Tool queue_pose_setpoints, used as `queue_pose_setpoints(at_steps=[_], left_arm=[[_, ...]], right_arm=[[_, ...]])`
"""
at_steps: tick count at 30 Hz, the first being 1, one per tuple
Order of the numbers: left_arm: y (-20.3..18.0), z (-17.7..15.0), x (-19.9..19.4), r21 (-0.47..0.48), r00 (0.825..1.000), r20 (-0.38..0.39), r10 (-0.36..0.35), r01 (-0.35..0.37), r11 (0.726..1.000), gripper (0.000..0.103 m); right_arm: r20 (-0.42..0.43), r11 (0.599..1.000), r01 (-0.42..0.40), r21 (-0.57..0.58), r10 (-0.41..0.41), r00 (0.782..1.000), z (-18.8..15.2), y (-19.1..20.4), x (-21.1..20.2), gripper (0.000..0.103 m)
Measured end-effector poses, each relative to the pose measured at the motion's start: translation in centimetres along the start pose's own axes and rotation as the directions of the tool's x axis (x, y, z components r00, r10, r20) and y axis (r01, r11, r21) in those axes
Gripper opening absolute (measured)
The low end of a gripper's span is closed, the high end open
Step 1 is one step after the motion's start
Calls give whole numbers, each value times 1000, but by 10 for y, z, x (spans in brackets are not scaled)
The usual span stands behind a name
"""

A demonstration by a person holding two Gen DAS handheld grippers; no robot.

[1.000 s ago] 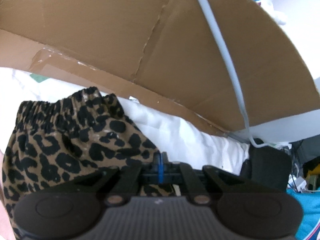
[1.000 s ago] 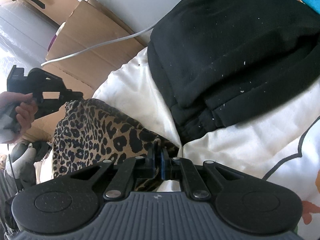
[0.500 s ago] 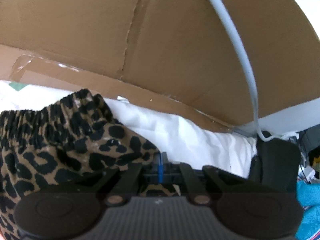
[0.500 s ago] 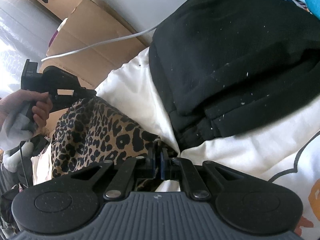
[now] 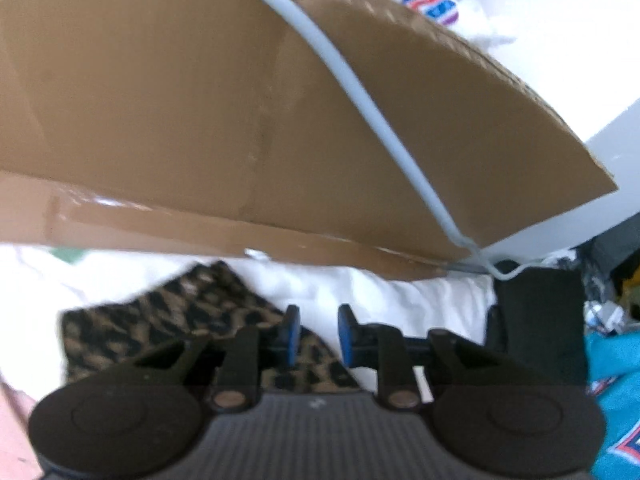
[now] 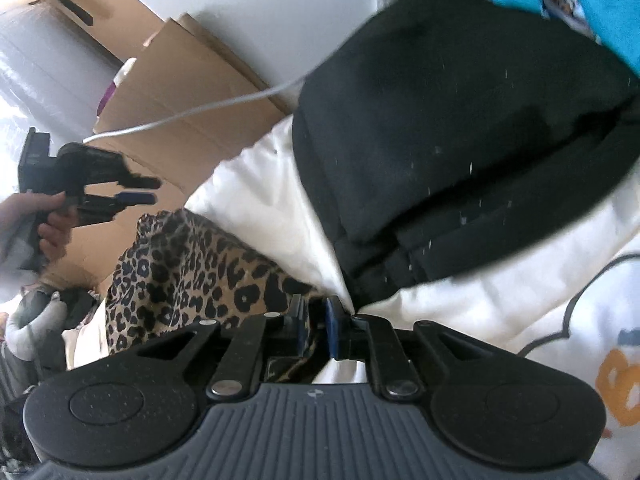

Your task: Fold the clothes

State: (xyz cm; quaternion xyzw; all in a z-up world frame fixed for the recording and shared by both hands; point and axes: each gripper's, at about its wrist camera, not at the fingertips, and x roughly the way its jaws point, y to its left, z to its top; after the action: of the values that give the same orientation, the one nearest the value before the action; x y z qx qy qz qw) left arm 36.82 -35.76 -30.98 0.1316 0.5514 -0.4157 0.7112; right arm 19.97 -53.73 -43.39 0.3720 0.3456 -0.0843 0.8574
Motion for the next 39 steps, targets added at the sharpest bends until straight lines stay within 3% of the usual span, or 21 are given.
queue_pose_setpoints(at_steps=[5, 9, 13, 16, 21, 26, 32, 39], left_arm=[[9, -3, -2, 33, 998, -26, 58, -57, 998, 21], [10, -8, 13, 88, 994, -53, 94, -89, 992, 16], [18, -15, 28, 116, 985, -76, 158, -148, 982, 16], [25, -17, 40, 87, 986, -83, 144, -137, 987, 14], [24, -20, 55, 104, 987, -81, 137, -128, 986, 10], [18, -17, 62, 107, 993, -59, 98, -92, 990, 3], [-1, -16, 72, 182, 994, -45, 98, -88, 979, 2], [5, -12, 58, 148, 998, -36, 46, -40, 988, 2]], right_arm=[[38, 1000, 6, -11, -6, 999, 6, 6, -5, 11], [40, 996, -11, -93, 14, 999, 7, 22, -5, 11], [-28, 985, -34, -168, 29, 999, 8, 32, 10, 11], [-87, 975, -47, -217, 29, 996, 9, 37, 23, 11], [-136, 963, -3, -270, -35, 990, 4, 30, 36, 13], [-142, 959, 1, -283, -43, 989, 6, 26, 34, 9], [-145, 963, 6, -270, -47, 988, 7, 25, 33, 4], [-131, 969, 32, -245, -66, 989, 8, 25, 32, 4]])
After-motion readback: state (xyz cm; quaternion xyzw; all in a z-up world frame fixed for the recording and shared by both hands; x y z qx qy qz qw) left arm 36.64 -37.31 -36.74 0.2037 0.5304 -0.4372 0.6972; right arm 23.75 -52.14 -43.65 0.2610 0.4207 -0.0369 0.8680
